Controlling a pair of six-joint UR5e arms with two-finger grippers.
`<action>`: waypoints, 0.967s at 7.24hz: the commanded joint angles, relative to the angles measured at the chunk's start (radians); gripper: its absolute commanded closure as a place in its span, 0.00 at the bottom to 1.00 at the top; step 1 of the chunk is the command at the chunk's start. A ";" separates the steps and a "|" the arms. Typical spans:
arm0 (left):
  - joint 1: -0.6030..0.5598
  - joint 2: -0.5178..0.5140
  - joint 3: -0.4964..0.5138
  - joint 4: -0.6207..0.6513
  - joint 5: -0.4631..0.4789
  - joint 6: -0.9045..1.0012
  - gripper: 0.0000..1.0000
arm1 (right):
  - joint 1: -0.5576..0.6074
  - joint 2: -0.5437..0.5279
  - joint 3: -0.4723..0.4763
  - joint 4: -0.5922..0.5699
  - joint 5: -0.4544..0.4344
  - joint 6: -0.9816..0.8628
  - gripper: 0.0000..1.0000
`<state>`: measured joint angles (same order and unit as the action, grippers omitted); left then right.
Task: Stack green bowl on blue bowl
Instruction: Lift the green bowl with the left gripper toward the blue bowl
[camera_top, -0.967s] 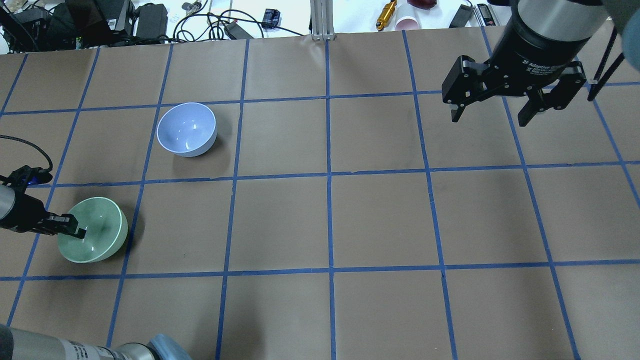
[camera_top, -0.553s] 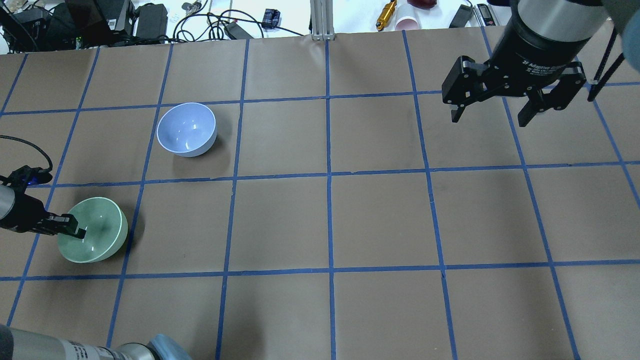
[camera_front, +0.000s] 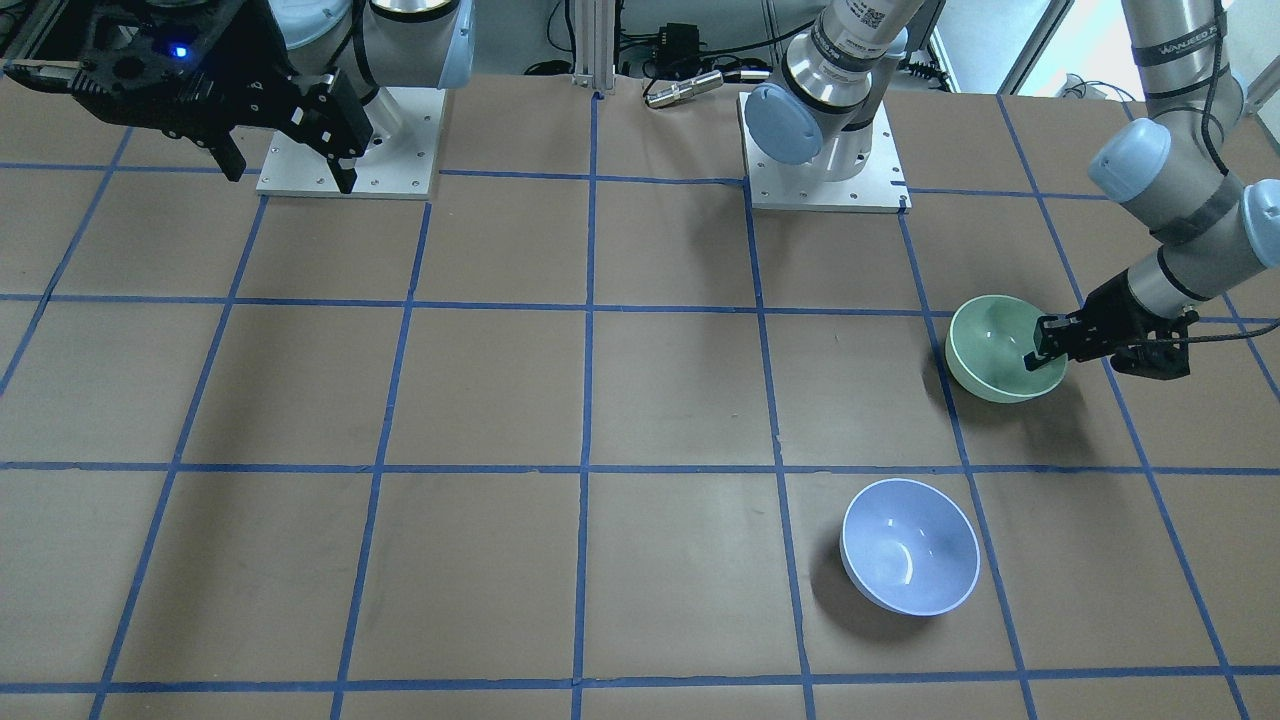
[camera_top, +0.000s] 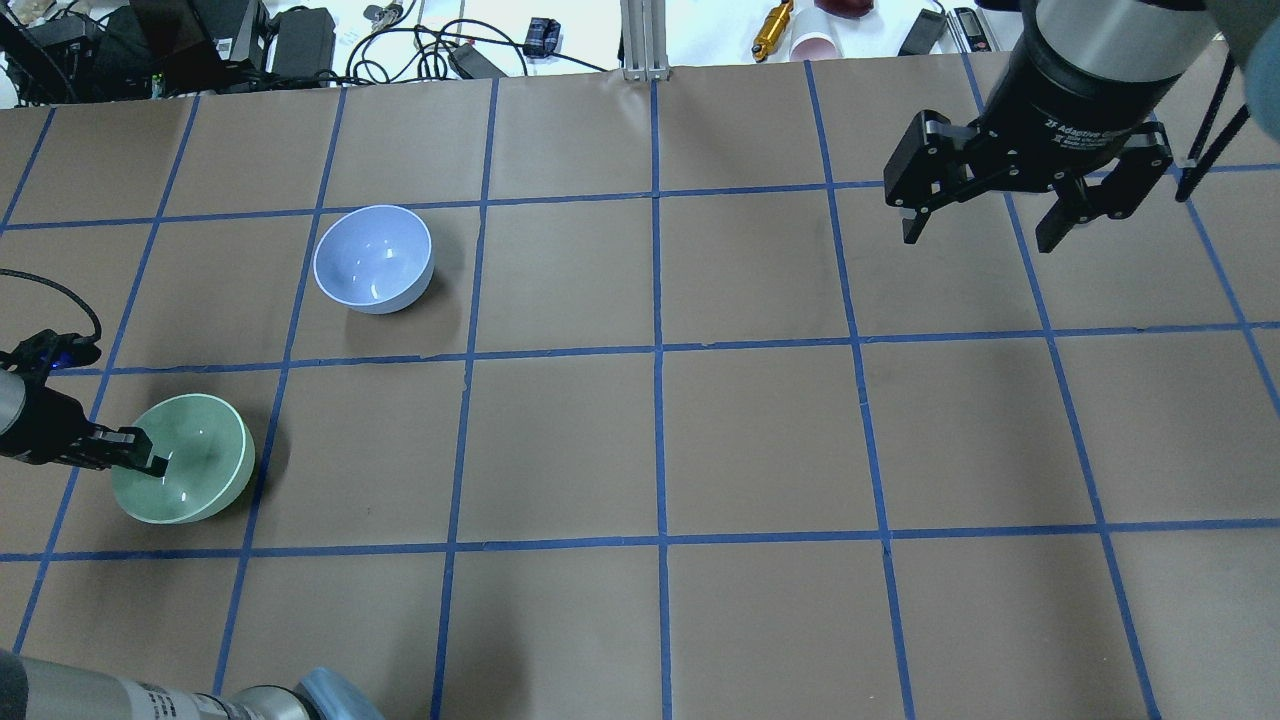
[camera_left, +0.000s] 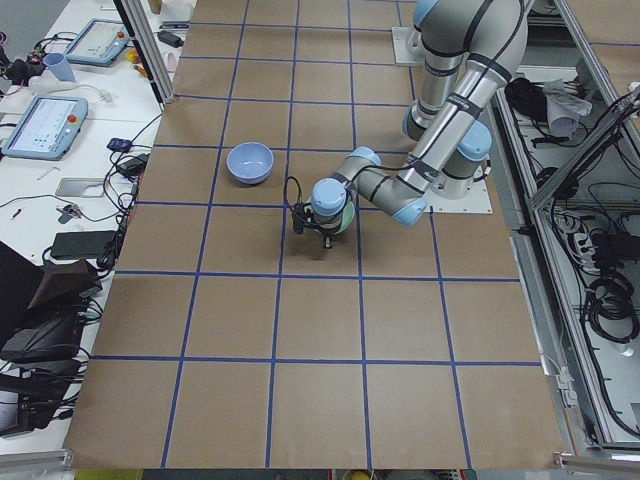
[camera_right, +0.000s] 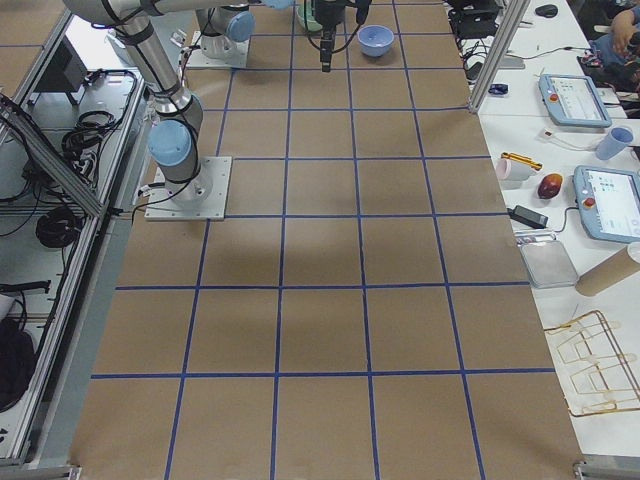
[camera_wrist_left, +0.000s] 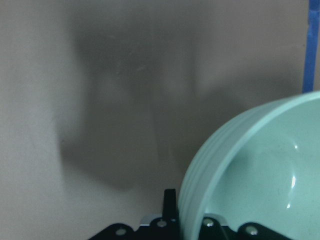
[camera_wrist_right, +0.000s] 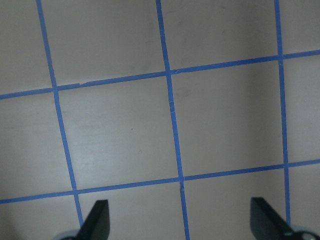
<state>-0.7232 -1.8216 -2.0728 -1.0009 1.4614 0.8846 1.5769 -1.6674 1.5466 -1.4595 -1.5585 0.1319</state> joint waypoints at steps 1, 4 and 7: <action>-0.004 0.019 0.011 -0.031 -0.025 -0.001 1.00 | 0.000 0.000 0.000 -0.001 0.000 0.000 0.00; -0.024 0.038 0.084 -0.141 -0.079 -0.016 1.00 | 0.000 0.000 0.000 -0.001 0.000 0.000 0.00; -0.157 0.039 0.277 -0.313 -0.087 -0.079 1.00 | 0.000 0.000 0.000 0.001 0.000 0.000 0.00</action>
<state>-0.8253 -1.7762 -1.8750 -1.2480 1.3781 0.8420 1.5769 -1.6675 1.5469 -1.4601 -1.5585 0.1319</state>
